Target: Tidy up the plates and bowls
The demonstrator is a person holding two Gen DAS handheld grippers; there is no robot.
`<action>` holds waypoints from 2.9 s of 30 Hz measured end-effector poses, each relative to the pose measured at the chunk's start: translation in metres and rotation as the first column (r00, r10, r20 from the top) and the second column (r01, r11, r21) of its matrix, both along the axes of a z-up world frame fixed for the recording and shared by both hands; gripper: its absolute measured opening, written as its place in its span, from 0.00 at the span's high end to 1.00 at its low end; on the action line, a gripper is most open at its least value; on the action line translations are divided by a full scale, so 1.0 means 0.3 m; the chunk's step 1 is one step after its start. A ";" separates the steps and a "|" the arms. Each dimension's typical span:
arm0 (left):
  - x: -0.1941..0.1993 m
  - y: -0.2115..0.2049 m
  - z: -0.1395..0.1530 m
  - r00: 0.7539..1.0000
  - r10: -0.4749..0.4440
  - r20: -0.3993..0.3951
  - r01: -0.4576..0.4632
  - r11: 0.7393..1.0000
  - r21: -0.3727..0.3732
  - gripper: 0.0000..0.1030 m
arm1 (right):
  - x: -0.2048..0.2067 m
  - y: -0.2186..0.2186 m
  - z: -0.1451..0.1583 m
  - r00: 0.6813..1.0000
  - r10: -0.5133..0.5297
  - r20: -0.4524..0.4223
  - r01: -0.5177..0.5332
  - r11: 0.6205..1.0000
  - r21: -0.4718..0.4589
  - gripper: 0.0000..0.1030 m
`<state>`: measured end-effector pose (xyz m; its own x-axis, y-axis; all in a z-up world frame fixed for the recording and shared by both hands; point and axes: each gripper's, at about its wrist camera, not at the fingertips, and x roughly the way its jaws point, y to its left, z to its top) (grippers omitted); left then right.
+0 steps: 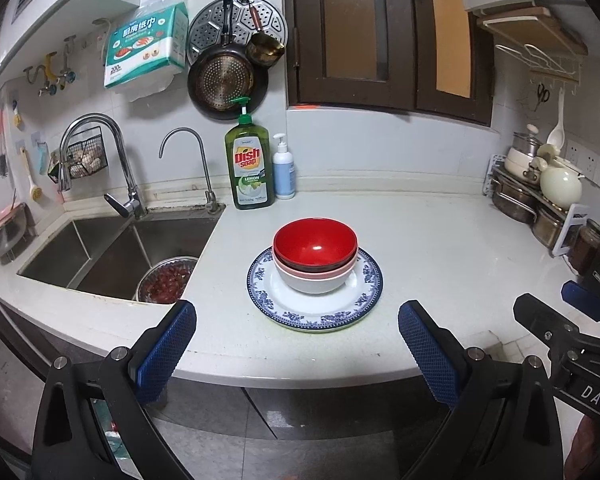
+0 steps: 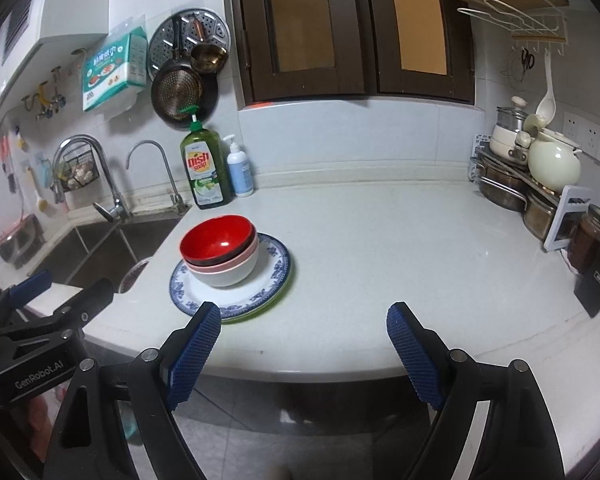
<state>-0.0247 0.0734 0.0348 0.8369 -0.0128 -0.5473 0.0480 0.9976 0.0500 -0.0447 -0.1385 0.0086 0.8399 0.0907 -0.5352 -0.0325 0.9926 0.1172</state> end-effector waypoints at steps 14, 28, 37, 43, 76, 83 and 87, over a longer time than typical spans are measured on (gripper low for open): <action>-0.050 0.020 0.024 0.999 -0.029 0.024 0.029 1.000 0.006 0.00 | -0.084 0.039 0.038 0.998 -0.044 0.053 0.046 0.998 -0.037 0.17; -0.096 0.009 0.035 0.999 -0.029 0.043 0.028 1.000 0.008 0.00 | -0.121 0.041 0.056 0.996 -0.034 0.081 0.037 0.999 -0.039 0.17; -0.112 -0.001 0.044 0.998 -0.034 0.054 0.034 0.999 0.008 0.00 | -0.138 0.036 0.053 0.996 -0.041 0.082 0.045 0.998 -0.040 0.17; -0.117 -0.006 0.051 0.997 -0.041 0.058 0.041 0.999 0.012 0.00 | -0.153 0.032 0.054 0.995 -0.046 0.085 0.050 0.998 -0.036 0.17; -0.125 -0.014 0.066 0.997 -0.043 0.059 0.042 0.999 0.011 0.00 | -0.172 0.015 0.069 0.995 -0.046 0.092 0.050 0.998 -0.039 0.17; -0.126 -0.017 0.065 0.998 -0.041 0.056 0.041 0.999 0.009 0.00 | -0.172 0.011 0.069 0.995 -0.044 0.091 0.047 0.998 -0.036 0.17; -0.124 -0.016 0.064 0.998 -0.036 0.056 0.036 0.999 0.010 0.00 | -0.173 0.014 0.069 0.995 -0.043 0.090 0.046 0.998 -0.036 0.17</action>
